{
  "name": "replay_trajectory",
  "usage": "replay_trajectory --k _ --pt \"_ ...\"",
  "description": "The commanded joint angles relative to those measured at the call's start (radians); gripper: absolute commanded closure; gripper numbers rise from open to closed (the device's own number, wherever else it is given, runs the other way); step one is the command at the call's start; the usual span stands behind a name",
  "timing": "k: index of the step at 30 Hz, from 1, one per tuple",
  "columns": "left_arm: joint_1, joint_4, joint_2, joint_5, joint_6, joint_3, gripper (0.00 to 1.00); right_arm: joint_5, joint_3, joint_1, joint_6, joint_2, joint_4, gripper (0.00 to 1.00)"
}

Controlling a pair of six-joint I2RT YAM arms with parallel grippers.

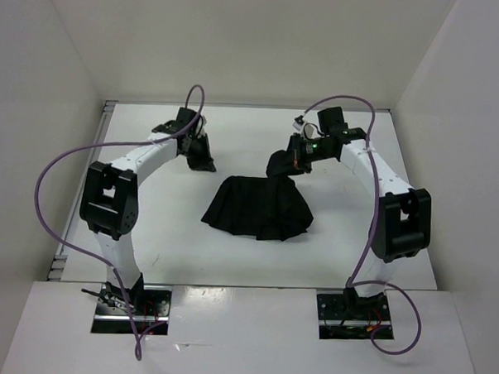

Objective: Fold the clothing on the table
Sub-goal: Fold the skirt

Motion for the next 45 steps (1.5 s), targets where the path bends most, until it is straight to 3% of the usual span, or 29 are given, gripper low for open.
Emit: replay_trajectory --k 1,8,23,26,27,28,31,34,39,41,42,45 --pt "-0.02 0.031 -0.002 -0.027 0.017 -0.117 0.9 -0.014 0.06 0.047 0.035 0.026 0.059 1.0" --pt "-0.031 0.137 0.01 0.027 -0.001 -0.292 0.93 0.031 0.089 0.102 0.097 0.075 0.111 1.0" --pt "-0.062 0.157 0.02 0.097 0.009 -0.294 0.93 0.089 0.201 0.232 0.192 0.292 0.202 0.99" --pt "-0.062 0.148 0.02 0.097 0.01 -0.294 0.93 0.062 0.227 0.263 0.215 0.349 0.227 0.95" --pt "-0.062 0.148 0.02 0.097 0.019 -0.294 0.93 0.049 0.236 0.263 0.224 0.358 0.237 0.93" --pt "-0.062 0.148 0.02 0.097 0.019 -0.294 0.93 0.03 0.251 0.277 0.224 0.368 0.237 0.72" --pt "-0.025 0.125 -0.007 0.111 0.039 -0.283 0.93 -0.035 0.26 0.286 0.259 0.334 0.299 0.4" --pt "0.01 0.068 -0.09 0.062 0.068 -0.244 0.93 -0.046 0.286 0.286 0.269 0.228 0.333 0.36" --pt "0.021 -0.045 -0.306 -0.175 0.101 -0.135 0.84 0.077 0.29 0.222 0.243 0.06 0.227 0.35" --pt "0.021 -0.072 -0.367 -0.176 0.129 -0.104 0.8 0.136 0.233 0.182 0.218 0.029 0.194 0.41" --pt "0.021 -0.072 -0.378 -0.142 0.144 -0.093 0.8 0.158 0.206 0.17 0.218 0.011 0.185 0.42" --pt "0.01 -0.057 -0.388 0.174 0.181 -0.081 0.8 0.19 0.09 0.119 0.218 -0.043 0.175 0.49"
